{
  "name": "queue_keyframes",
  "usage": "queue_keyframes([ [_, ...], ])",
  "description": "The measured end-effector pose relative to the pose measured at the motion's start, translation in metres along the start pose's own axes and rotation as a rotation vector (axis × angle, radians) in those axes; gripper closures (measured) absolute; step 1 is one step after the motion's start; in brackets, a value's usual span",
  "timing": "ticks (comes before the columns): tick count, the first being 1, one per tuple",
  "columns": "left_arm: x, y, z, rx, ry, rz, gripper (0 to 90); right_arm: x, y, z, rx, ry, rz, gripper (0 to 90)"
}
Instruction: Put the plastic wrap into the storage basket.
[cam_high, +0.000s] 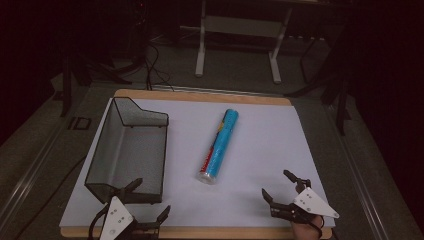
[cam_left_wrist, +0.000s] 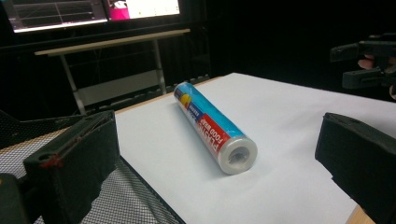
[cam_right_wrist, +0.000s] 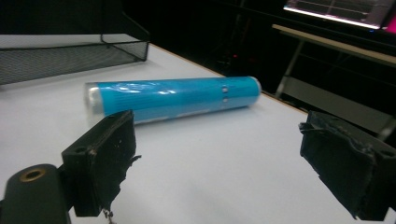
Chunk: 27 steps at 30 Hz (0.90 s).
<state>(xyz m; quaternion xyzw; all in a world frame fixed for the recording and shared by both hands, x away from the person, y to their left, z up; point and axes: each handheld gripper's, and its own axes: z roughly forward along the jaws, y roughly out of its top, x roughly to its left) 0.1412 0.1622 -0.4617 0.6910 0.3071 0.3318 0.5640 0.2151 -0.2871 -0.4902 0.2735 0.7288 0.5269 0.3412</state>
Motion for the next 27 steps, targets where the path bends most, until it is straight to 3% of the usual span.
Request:
queue_keyframes([
  [12, -0.001, -0.001, 0.0, -0.006, -0.019, 0.004, 0.1, 0.008, 0.004, 0.001, 0.055, 0.074, 0.001, 10.7],
  [17, 0.0, -0.001, 0.0, -0.008, -0.022, -0.003, 0.1, 0.012, 0.009, 0.001, 0.048, 0.095, -0.005, 10.6],
  [20, -0.001, -0.001, 0.0, -0.008, -0.026, -0.006, 0.0, 0.019, 0.015, 0.001, 0.014, 0.097, -0.048, 10.1],
  [25, -0.002, -0.001, 0.0, -0.011, -0.031, -0.003, 0.0, 0.021, 0.023, 0.004, 0.027, 0.147, -0.046, 10.5],
  [27, -0.002, -0.001, 0.0, -0.011, -0.032, -0.003, 0.0, 0.023, 0.026, 0.004, 0.03, 0.146, -0.075, 10.4],
])
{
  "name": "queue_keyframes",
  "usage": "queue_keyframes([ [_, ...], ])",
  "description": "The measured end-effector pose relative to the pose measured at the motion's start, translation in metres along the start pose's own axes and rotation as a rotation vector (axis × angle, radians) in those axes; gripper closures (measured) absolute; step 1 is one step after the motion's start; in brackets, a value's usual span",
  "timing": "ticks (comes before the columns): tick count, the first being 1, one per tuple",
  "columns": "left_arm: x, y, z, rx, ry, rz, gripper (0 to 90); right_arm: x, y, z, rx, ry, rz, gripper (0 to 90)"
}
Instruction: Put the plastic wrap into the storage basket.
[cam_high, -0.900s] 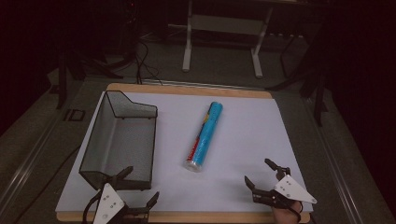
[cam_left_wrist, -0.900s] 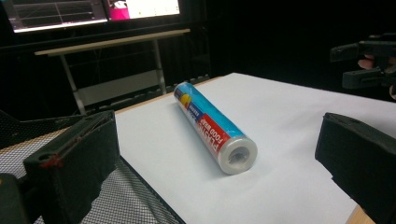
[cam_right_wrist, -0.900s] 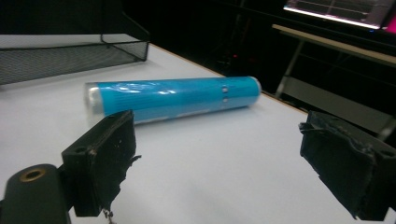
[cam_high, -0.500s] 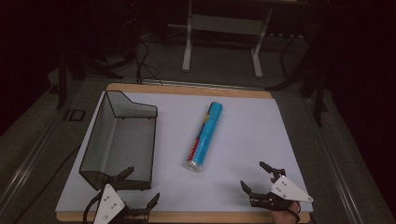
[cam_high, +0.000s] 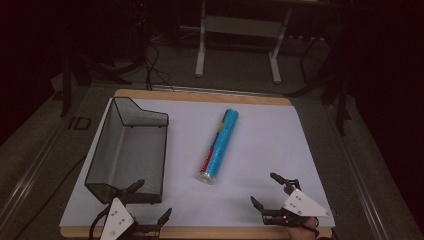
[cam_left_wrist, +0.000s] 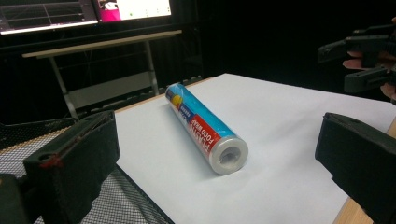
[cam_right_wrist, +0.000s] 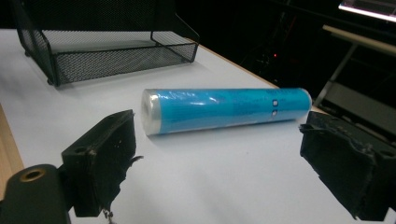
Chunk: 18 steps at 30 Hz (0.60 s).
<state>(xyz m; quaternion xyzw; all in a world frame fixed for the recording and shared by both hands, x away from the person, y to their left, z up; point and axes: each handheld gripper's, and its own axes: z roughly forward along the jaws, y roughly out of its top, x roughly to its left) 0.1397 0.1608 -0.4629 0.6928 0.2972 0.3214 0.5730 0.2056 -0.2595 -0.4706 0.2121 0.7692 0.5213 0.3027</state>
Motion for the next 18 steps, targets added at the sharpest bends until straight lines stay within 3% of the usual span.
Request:
queue_keyframes([
  [5, 0.001, 0.0, 0.0, -0.002, 0.002, -0.004, 0.0, -0.002, 0.009, 0.006, 0.002, -0.036, -0.011, 9.7],
  [18, 0.0, 0.0, -0.001, -0.005, -0.003, 0.001, 0.0, -0.01, 0.036, 0.027, 0.016, -0.019, -0.023, 8.5],
])
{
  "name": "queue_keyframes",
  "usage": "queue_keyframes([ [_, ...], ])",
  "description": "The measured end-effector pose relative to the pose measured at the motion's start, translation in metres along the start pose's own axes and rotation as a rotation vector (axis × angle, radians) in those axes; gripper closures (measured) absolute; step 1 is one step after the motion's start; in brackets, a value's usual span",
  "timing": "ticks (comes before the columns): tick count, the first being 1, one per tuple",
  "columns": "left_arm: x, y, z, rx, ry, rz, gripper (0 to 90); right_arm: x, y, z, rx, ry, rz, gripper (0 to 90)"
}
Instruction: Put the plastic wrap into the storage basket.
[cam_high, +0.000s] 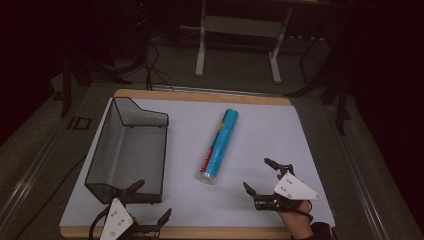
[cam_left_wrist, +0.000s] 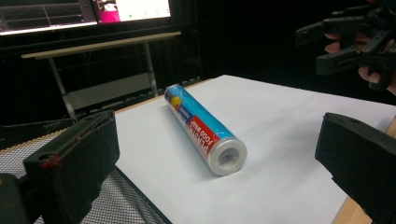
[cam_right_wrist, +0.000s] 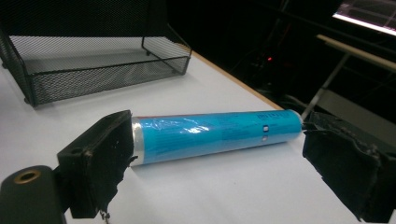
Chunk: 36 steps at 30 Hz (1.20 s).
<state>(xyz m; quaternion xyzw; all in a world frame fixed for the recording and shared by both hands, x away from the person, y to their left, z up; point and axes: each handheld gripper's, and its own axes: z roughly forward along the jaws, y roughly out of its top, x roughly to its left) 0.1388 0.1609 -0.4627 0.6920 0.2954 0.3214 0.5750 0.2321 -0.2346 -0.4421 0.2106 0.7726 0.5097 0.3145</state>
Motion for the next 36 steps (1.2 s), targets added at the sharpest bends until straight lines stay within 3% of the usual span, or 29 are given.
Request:
queue_keyframes([
  [8, -0.002, 0.001, -0.001, -0.003, -0.003, -0.007, 0.1, -0.004, 0.017, 0.018, -0.004, -0.004, -0.028, 8.3],
  [14, -0.003, 0.001, 0.0, 0.012, -0.003, -0.006, 0.1, -0.012, 0.032, 0.031, -0.024, -0.043, 0.017, 8.4],
  [17, -0.003, 0.001, 0.0, 0.016, -0.006, -0.013, 0.1, -0.016, 0.039, 0.043, 0.033, -0.058, 0.023, 8.3],
  [18, -0.002, 0.002, 0.0, 0.017, -0.008, -0.013, 0.1, -0.017, 0.041, 0.047, 0.033, -0.037, 0.033, 8.3],
  [22, -0.002, 0.002, 0.0, 0.018, -0.003, -0.012, 0.1, -0.019, 0.046, 0.062, 0.057, -0.053, 0.038, 8.3],
  [25, -0.003, 0.002, 0.0, 0.016, -0.007, -0.014, 0.1, -0.023, 0.051, 0.073, 0.036, -0.065, 0.08, 8.3],
  [28, -0.002, 0.002, -0.001, 0.013, -0.01, -0.012, 0.1, -0.028, 0.058, 0.086, 0.057, -0.121, 0.14, 8.3],
  [30, -0.002, 0.002, -0.001, 0.01, -0.009, -0.013, 0.1, -0.032, 0.062, 0.094, 0.064, -0.122, 0.181, 8.3],
  [31, -0.002, 0.002, -0.001, 0.009, -0.011, -0.013, 0.1, -0.033, 0.063, 0.098, 0.074, -0.138, 0.191, 8.3],
  [33, -0.002, 0.001, -0.001, 0.01, -0.014, -0.011, 0.1, -0.035, 0.065, 0.105, 0.093, -0.121, 0.218, 8.3],
  [36, -0.002, 0.001, -0.001, 0.01, -0.019, -0.009, 0.1, -0.035, 0.066, 0.119, 0.164, -0.148, 0.252, 9.2],
])
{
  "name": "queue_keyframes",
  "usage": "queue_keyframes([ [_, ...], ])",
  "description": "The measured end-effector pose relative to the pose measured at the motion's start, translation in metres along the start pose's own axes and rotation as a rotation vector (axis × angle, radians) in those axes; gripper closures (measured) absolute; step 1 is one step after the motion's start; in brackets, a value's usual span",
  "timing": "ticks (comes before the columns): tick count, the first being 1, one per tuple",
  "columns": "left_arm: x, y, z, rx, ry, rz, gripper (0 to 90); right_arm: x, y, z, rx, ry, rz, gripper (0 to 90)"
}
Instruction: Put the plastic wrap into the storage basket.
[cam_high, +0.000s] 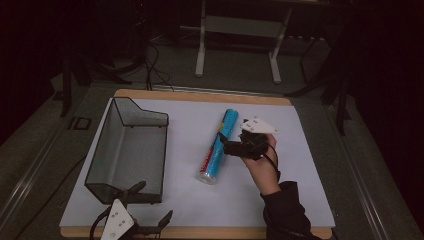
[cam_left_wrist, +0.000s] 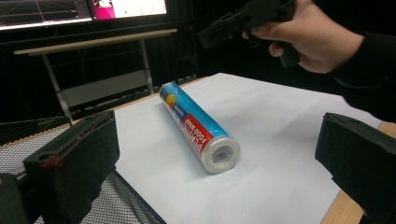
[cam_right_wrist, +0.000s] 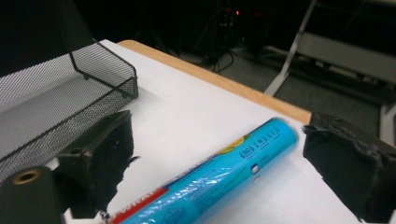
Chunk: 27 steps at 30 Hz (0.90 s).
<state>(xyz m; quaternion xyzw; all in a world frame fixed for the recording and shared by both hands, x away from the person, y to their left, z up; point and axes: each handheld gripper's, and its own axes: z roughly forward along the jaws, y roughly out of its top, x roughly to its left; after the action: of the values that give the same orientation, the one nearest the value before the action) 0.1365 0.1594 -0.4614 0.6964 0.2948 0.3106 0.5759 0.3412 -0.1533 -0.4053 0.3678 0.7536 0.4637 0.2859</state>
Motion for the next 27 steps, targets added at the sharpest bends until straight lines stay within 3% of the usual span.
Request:
queue_keyframes([
  [9, 0.0, 0.0, 0.0, 0.002, -0.003, -0.001, 0.1, 0.001, 0.007, 0.035, 0.095, -0.02, 0.11, 9.2],
  [11, 0.0, -0.001, 0.0, 0.002, -0.006, 0.0, 0.1, 0.003, 0.009, 0.044, 0.144, -0.015, 0.119, 9.3],
  [15, 0.0, -0.001, 0.0, -0.002, -0.006, 0.001, 0.1, 0.008, 0.012, 0.057, 0.201, -0.092, 0.169, 12.0],
  [23, 0.001, -0.001, -0.001, 0.002, -0.011, 0.004, 0.0, 0.002, 0.009, 0.078, 0.26, -0.122, 0.312, 9.0],
  [27, 0.001, -0.001, 0.0, 0.003, -0.014, 0.003, 0.1, 0.005, 0.007, 0.088, 0.29, -0.133, 0.316, 8.3],
])
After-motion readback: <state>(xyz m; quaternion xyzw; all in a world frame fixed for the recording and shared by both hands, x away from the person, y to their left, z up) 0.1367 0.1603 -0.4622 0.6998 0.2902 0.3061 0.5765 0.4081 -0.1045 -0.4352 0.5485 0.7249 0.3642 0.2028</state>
